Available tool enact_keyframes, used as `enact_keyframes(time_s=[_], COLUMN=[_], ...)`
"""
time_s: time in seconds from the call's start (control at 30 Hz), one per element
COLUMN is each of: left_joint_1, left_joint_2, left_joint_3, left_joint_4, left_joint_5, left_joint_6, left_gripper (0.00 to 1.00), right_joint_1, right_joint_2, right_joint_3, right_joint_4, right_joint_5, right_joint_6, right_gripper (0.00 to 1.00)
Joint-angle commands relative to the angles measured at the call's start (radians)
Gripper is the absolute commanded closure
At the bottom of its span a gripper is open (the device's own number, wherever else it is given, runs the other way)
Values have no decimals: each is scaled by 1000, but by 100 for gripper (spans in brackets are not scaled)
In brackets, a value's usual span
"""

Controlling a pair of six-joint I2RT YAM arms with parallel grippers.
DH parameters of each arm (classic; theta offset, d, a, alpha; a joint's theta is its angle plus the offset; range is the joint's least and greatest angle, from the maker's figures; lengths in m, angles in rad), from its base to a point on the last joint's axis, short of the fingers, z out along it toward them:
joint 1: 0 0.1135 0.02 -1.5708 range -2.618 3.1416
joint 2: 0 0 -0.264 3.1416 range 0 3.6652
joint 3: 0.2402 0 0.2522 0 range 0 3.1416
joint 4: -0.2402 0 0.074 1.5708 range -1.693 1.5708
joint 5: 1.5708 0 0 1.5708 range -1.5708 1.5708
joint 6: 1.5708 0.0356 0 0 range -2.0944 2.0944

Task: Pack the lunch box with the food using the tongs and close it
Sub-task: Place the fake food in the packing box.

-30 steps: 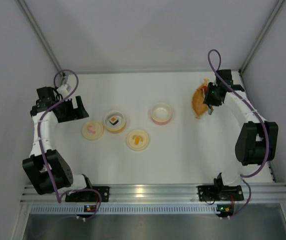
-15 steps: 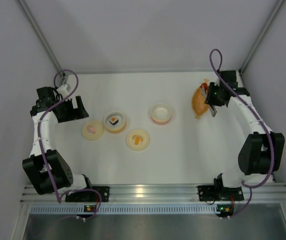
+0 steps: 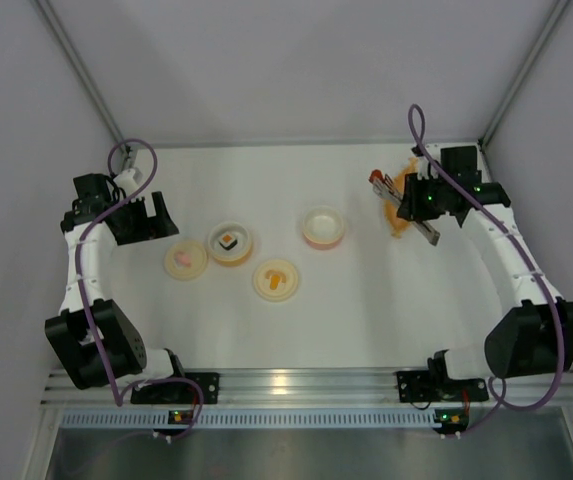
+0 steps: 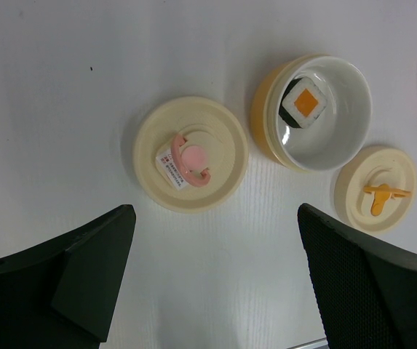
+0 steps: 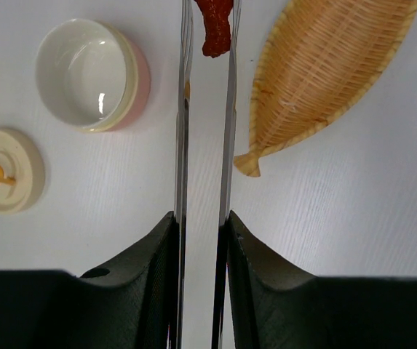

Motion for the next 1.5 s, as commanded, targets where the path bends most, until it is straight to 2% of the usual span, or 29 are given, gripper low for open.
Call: enact_keyframes(time_s=[0.0,0.23,0.47,1.17,1.47], left_joint_1=[5,5,5,5,5], left_joint_2=[-20,-28,-25,-27,-22], left_joint_3=[14,11,3,-32,-23], left_joint_4=[20,16,19,36,32], left_joint_5=[25,16,13,-4,1], left_joint_6=[-2,6,9,18,23], left_gripper=[2,2,2,2,2], right_joint_1=[100,285,350,373,374], right_joint_2=[-38,6,81,222,264], right_joint_3=[15,48,84,119,159], right_joint_4=[-47,-59,-96,-67,-88], right_joint_5=[-64,0,11,26,36], right_joint_6=[-58,-65,-65,-50,-47], right_gripper=[100,100,100,100,84])
